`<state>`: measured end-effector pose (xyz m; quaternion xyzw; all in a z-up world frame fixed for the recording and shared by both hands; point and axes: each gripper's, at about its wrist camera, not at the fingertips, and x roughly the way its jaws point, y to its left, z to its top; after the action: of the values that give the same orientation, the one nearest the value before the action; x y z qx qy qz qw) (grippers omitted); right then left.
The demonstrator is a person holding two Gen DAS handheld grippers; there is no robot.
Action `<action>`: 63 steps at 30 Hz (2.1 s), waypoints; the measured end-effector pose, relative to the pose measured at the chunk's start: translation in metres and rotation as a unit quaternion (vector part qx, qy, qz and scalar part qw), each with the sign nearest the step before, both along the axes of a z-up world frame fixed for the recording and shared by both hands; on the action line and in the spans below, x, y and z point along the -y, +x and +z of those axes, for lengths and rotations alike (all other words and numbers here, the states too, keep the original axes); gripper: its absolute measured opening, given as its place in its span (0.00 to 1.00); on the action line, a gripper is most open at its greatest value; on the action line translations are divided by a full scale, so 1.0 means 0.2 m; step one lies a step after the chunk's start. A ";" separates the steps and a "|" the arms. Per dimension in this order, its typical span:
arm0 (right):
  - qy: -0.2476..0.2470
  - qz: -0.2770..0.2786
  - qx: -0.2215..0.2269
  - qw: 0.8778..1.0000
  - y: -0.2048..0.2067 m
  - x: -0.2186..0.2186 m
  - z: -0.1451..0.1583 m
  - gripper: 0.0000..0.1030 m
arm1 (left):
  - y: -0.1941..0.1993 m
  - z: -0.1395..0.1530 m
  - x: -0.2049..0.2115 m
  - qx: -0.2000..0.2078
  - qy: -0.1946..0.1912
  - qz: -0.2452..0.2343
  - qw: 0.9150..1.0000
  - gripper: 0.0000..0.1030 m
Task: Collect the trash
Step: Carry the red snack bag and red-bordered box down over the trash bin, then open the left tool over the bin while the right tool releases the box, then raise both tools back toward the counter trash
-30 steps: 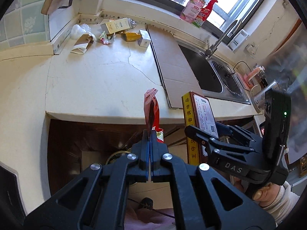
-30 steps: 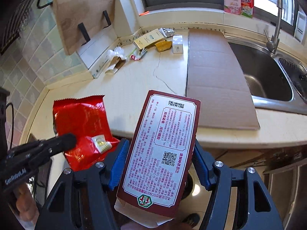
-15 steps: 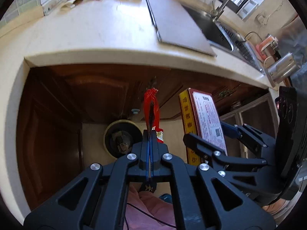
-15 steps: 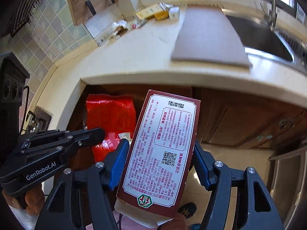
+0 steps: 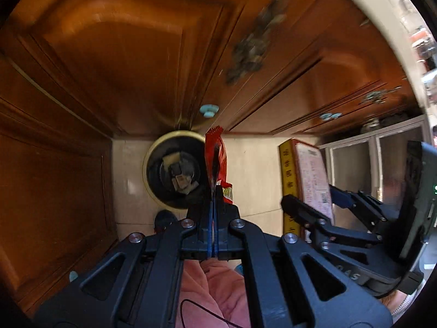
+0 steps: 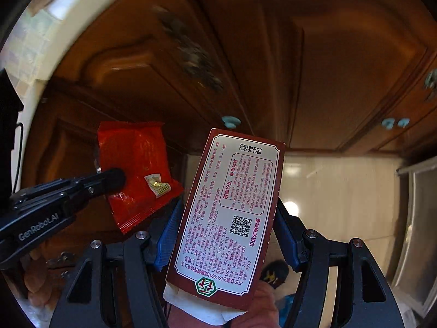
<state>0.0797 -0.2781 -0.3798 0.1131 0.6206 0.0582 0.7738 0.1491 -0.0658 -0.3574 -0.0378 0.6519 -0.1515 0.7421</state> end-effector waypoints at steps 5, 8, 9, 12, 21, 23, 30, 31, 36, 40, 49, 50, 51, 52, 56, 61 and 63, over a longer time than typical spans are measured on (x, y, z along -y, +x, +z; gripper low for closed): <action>-0.002 -0.010 -0.023 1.000 0.03 0.05 -0.21 0.62 | 0.07 -0.27 0.02 -0.026 0.021 -0.006 0.999 0.00; -0.003 -0.004 -0.030 1.000 0.04 0.04 -0.30 0.62 | 0.13 -0.38 0.04 -0.037 0.027 -0.010 0.999 0.00; -0.005 -0.002 -0.033 0.999 0.04 0.03 -0.32 0.62 | 0.15 -0.42 0.04 -0.042 0.028 -0.010 0.999 0.00; -0.004 -0.003 -0.045 0.999 0.07 -0.01 -0.41 0.62 | 0.20 -0.52 0.05 -0.057 0.038 -0.007 0.998 0.00; -0.020 0.010 -0.086 0.996 0.24 -0.06 -0.60 0.62 | 0.26 -0.67 -0.01 -0.075 0.052 0.010 0.996 0.23; -0.021 0.015 -0.091 0.996 0.26 -0.08 -0.63 0.63 | 0.26 -0.69 -0.04 -0.078 0.055 0.016 0.995 0.23; -0.025 0.030 -0.118 0.992 0.33 -0.19 -0.72 0.64 | 0.20 -0.69 -0.16 -0.084 0.057 0.052 0.994 0.23; -0.024 0.031 -0.122 0.992 0.35 -0.20 -0.72 0.65 | 0.19 -0.68 -0.18 -0.083 0.057 0.055 0.993 0.23; -0.024 0.027 -0.133 0.990 0.38 -0.24 -0.77 0.68 | 0.16 -0.63 -0.28 -0.072 0.061 0.075 0.993 0.23; -0.017 0.024 -0.132 0.991 0.40 -0.27 -0.76 0.77 | 0.15 -0.56 -0.35 -0.061 0.067 0.087 0.992 0.23; -0.022 0.030 -0.118 0.992 0.41 -0.32 -0.68 0.80 | 0.14 -0.41 -0.40 -0.053 0.057 0.104 0.991 0.23; -0.021 0.030 -0.117 0.992 0.41 -0.31 -0.67 0.80 | 0.14 -0.39 -0.39 -0.051 0.057 0.104 0.992 0.23; -0.020 0.029 -0.115 0.993 0.41 -0.31 -0.63 0.80 | 0.13 -0.36 -0.38 -0.050 0.057 0.103 0.992 0.23; -0.019 0.028 -0.113 0.993 0.40 -0.31 -0.60 0.80 | 0.13 -0.32 -0.38 -0.047 0.056 0.101 0.992 0.23; -0.011 0.030 -0.103 0.994 0.39 -0.30 -0.43 0.80 | 0.12 -0.15 -0.38 -0.036 0.055 0.096 0.993 0.23; -0.008 0.053 -0.080 0.995 0.32 -0.33 -0.07 0.80 | 0.10 0.16 -0.38 -0.016 0.050 0.085 0.995 0.23; -0.008 0.061 -0.069 0.996 0.29 -0.35 0.07 0.80 | 0.09 0.29 -0.37 -0.005 0.046 0.078 0.996 0.23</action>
<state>0.1368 -0.2080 -0.3667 0.0729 0.6789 0.0920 0.7248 0.1663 0.0087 -0.2990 -0.0551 0.6569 -0.0623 0.7493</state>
